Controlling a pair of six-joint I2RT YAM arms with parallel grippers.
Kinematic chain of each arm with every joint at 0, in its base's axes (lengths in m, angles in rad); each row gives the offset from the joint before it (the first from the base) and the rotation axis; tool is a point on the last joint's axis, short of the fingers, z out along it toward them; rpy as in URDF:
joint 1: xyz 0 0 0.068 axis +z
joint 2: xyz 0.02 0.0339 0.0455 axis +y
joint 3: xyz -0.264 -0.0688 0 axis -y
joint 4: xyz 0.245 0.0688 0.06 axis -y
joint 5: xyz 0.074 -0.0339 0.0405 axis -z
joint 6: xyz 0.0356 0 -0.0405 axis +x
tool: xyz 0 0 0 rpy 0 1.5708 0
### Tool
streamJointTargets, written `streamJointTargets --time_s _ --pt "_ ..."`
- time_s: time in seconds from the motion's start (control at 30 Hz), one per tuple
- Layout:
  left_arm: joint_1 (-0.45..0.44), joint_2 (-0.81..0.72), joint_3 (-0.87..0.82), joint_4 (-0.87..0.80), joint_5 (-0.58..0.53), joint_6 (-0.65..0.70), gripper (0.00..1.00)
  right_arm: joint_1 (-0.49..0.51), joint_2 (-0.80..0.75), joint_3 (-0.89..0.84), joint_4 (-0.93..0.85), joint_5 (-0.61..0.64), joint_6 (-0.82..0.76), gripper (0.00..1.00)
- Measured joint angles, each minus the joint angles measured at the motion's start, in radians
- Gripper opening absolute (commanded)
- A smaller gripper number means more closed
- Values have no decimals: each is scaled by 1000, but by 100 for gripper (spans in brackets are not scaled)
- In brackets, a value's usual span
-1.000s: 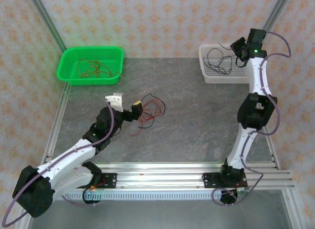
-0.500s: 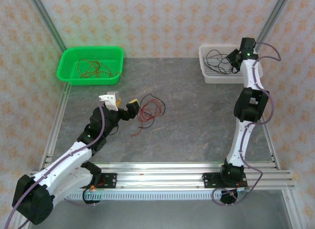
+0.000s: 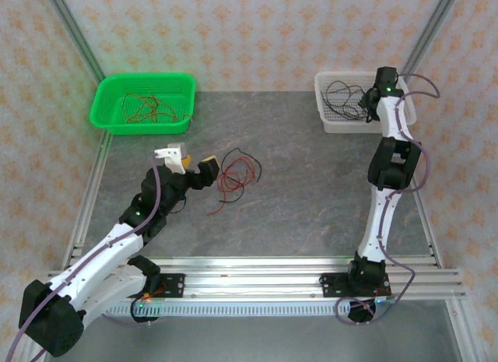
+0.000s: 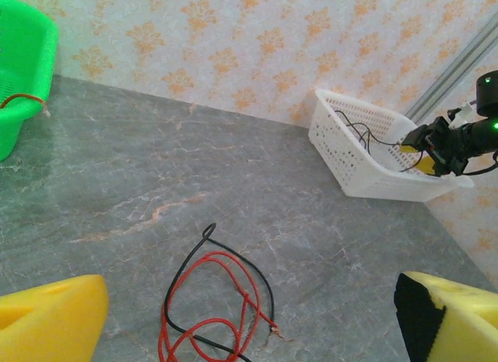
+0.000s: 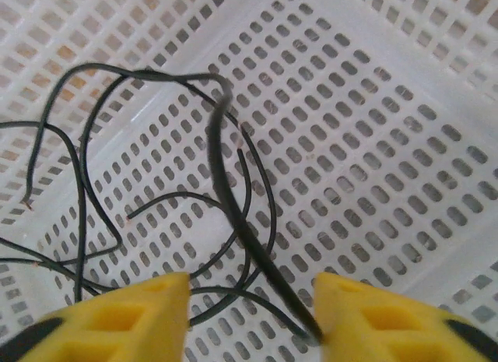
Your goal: Untangle the cables
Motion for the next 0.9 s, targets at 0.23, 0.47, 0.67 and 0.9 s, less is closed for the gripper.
streamJointTargets --time_s 0.23,0.47,0.67,0.9 --pt "0 0 32 -64 0 -24 90 0 -1 45 -24 68 -51 60" --pt "0 -15 69 -164 -3 -73 85 4 -36 42 -71 158 -80 63" --pt "-1 -40 90 -294 -4 -143 75 35 -234 -95 -65 258 -100 64" --pt "-41 -34 95 -429 -2 -227 61 129 -552 -393 24 314 -108 62"
